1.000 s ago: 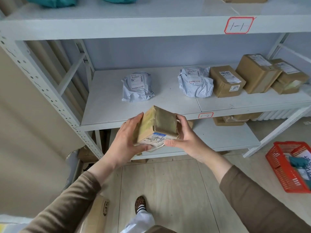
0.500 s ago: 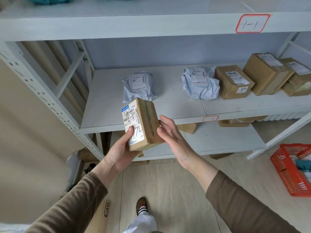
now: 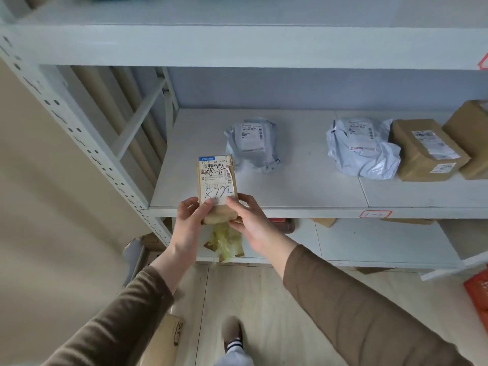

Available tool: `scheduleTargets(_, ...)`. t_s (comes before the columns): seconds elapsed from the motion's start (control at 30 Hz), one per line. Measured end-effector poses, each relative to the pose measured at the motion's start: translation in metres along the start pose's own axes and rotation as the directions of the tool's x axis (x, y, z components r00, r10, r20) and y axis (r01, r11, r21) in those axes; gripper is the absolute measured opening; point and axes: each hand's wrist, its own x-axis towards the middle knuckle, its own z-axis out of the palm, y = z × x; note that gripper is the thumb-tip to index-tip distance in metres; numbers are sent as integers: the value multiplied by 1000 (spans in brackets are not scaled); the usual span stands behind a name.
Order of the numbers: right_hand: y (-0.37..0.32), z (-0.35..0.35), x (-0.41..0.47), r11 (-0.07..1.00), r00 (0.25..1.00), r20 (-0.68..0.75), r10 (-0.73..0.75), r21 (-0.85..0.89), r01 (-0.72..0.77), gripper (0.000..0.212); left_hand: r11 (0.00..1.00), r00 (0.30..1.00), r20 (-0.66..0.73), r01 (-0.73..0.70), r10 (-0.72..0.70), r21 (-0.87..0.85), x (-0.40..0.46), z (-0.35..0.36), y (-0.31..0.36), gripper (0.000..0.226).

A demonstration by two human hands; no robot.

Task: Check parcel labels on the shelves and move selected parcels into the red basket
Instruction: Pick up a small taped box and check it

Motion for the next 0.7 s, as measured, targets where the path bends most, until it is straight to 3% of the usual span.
scheduleTargets(0.1,-14,34,37,998,1000,-13,-6,-55,5,48,999,999,-26,-39,39,2,35,-19,12,45)
scheduleTargets(0.17,-24,55,62,994,1000,0,-17,-106,16,24,999,998,-60,-38,37,-8,60,-27,23,24)
scheduleTargets(0.23,-34,72,86,990,1000,0,-24,-139,24,15,999,996,-84,-33,33,0,87,-34,34,14)
scheduleTargets(0.37,-42,93,137,970,1000,6,-28,-243,28,13,1000,993,-114,7,-6,12,142,-39,53,12)
scheduleTargets(0.43,-43,99,162,952,999,-27,-23,-306,14,33,999,993,-117,33,-33,-5,168,-38,59,16)
scheduleTargets(0.5,-43,104,185,938,998,-62,-9,-347,-14,39,998,993,-101,56,-54,16,192,-39,61,20)
scheduleTargets(0.7,-39,109,231,956,988,-140,67,-273,-103,31,992,993,-73,100,-94,73,239,-40,55,33)
